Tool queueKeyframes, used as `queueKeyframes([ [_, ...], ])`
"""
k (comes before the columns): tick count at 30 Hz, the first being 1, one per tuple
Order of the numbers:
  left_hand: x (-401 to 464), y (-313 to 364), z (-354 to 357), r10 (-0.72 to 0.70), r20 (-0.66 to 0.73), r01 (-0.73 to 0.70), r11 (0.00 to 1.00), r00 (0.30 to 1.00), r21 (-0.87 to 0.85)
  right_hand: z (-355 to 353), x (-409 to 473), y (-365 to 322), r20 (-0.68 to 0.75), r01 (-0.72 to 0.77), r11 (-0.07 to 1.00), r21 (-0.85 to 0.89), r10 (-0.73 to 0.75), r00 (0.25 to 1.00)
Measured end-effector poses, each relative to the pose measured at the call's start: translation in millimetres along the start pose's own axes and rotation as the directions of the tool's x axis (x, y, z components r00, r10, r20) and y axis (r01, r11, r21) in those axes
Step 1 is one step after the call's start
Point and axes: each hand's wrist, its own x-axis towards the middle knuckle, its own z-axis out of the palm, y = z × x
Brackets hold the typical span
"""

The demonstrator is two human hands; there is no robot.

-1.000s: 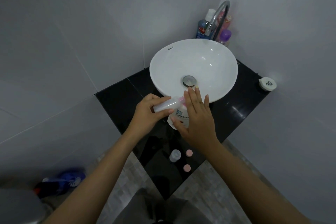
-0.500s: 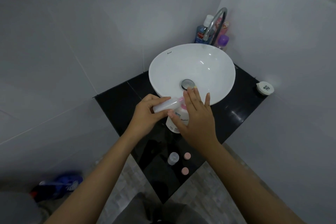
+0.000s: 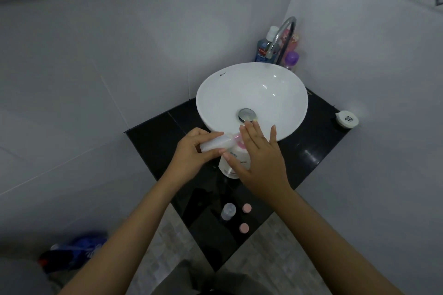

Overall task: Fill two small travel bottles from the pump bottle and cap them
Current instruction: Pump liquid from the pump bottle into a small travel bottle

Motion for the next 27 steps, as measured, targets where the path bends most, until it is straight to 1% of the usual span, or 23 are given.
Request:
queueKeyframes([
  [7,1.9,-2.0,-0.4,-0.004,0.004,0.004,1.0,1.0,-0.015,3.2,2.9,-4.8,-0.025,-0.029,0.999,-0.03,0.028,0.999],
  [10,2.0,-5.5,2.5,-0.015,-0.01,0.015,1.0,1.0,0.009,8.5,2.4,-5.6,-0.018,-0.055,0.998,-0.029,0.054,0.998],
  [13,2.6,-9.7,1.4,-0.007,-0.001,0.007,0.999,1.0,0.038,14.8,0.1,-4.9,-0.031,-0.037,0.999,-0.024,0.037,0.999],
  [15,2.6,-9.4,1.4,-0.003,0.002,0.003,1.0,1.0,0.027,14.4,1.2,-2.4,-0.038,-0.034,0.999,-0.011,0.033,0.999],
  [21,3.9,-4.2,-1.5,-0.007,0.012,0.007,1.0,1.0,0.017,4.8,-5.2,-2.3,0.012,-0.009,1.0,0.012,0.009,1.0],
  [27,8.2,-1.6,-10.6,0.004,0.049,-0.007,0.998,0.999,0.055,1.5,2.9,-3.6,0.004,-0.032,0.999,0.032,0.032,0.999],
])
